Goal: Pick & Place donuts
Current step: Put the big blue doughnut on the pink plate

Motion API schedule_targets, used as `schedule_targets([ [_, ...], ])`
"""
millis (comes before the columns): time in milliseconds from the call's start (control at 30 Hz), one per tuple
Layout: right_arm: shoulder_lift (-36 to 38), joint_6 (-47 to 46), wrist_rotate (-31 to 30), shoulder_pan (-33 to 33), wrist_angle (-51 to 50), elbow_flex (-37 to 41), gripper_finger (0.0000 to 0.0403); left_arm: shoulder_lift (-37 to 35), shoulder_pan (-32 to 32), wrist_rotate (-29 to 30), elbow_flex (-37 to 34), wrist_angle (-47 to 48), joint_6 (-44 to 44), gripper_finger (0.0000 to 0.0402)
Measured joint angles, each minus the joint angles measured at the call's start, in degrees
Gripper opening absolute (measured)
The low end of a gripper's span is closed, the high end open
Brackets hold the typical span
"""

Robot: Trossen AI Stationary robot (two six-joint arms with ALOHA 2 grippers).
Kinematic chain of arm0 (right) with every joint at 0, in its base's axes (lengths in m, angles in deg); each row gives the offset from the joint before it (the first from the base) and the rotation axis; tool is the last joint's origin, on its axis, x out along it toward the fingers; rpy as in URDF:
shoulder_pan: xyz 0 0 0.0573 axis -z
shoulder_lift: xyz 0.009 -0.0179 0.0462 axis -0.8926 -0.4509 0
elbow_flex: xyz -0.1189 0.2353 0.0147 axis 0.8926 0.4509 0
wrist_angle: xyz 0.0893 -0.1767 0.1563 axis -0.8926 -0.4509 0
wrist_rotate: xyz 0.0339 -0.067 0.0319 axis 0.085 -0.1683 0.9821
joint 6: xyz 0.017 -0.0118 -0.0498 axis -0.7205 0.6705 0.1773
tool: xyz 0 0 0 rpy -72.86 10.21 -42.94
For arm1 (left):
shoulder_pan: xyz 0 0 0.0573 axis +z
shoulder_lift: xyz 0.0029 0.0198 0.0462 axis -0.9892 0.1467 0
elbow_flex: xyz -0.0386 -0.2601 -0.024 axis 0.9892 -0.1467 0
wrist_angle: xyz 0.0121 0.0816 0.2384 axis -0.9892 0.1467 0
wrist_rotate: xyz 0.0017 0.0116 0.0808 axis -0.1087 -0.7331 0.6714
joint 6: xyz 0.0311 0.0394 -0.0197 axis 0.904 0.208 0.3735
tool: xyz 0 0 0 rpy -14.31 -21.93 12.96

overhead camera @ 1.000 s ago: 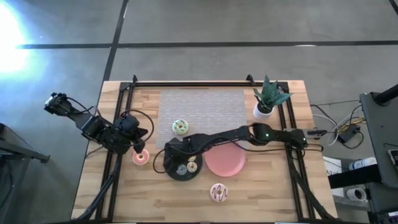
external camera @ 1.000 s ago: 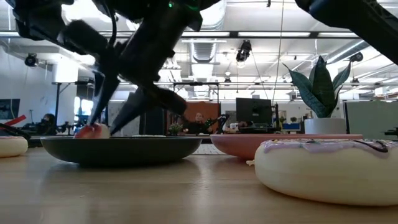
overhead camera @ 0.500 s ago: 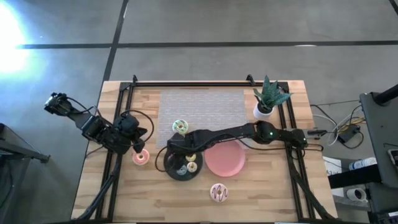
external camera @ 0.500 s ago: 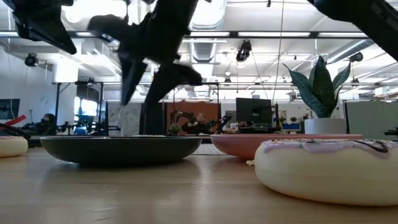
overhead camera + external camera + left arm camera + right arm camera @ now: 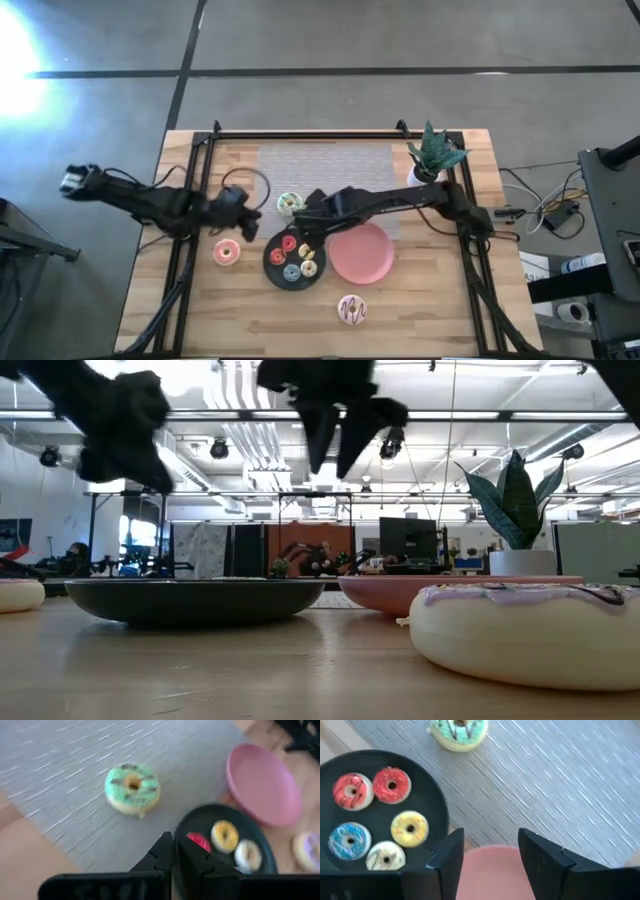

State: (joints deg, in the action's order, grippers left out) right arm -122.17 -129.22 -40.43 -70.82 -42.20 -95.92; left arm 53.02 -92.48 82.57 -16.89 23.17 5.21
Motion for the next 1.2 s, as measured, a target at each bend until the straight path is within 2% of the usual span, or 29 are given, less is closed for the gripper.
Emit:
schedule_targets([
  [67, 2.2, -1.9, -0.1, -0.1, 0.1, 3.1, 0.0178, 1.4, 6.5, -4.8, -1.1, -4.0, 3.2, 0.0002],
  [167, 5.6, -6.1, -0.7, -0.8, 0.2, 8.5, 0.0178, 3.4, 15.3, -9.3, -1.6, -5.0, 6.7, 0.0022],
  [300, 11.6, -12.5, -1.5, -2.7, 1.4, 16.1, 0.0178, 6.8, 25.1, -16.7, -1.6, -6.1, 12.1, 0.0083],
  [433, 16.7, -18.5, -3.1, -4.3, 5.8, 24.2, 0.0178, 12.0, 31.1, -23.0, -1.0, -8.5, 14.9, 0.0139],
  [533, 20.1, -21.8, -3.7, -5.1, 8.3, 28.8, 0.0178, 16.8, 32.6, -25.9, 0.2, -12.7, 16.4, 0.0158],
  [633, 21.8, -23.4, -3.7, -5.6, 9.7, 32.2, 0.0178, 22.7, 32.8, -26.3, 2.3, -14.4, 18.3, 0.0162],
  [833, 22.1, -23.0, -3.4, -5.5, 10.6, 33.9, 0.0178, 33.2, 33.0, -26.4, 6.9, -13.1, 20.7, 0.0162],
  [1067, 22.1, -21.0, -3.2, -5.5, 10.7, 34.4, 0.0178, 40.4, 33.1, -28.1, 10.7, -13.1, 22.3, 0.0162],
  [1200, 22.1, -20.2, -3.0, -5.5, 10.7, 35.0, 0.0178, 43.0, 33.1, -29.9, 11.3, -13.2, 23.2, 0.0148],
])
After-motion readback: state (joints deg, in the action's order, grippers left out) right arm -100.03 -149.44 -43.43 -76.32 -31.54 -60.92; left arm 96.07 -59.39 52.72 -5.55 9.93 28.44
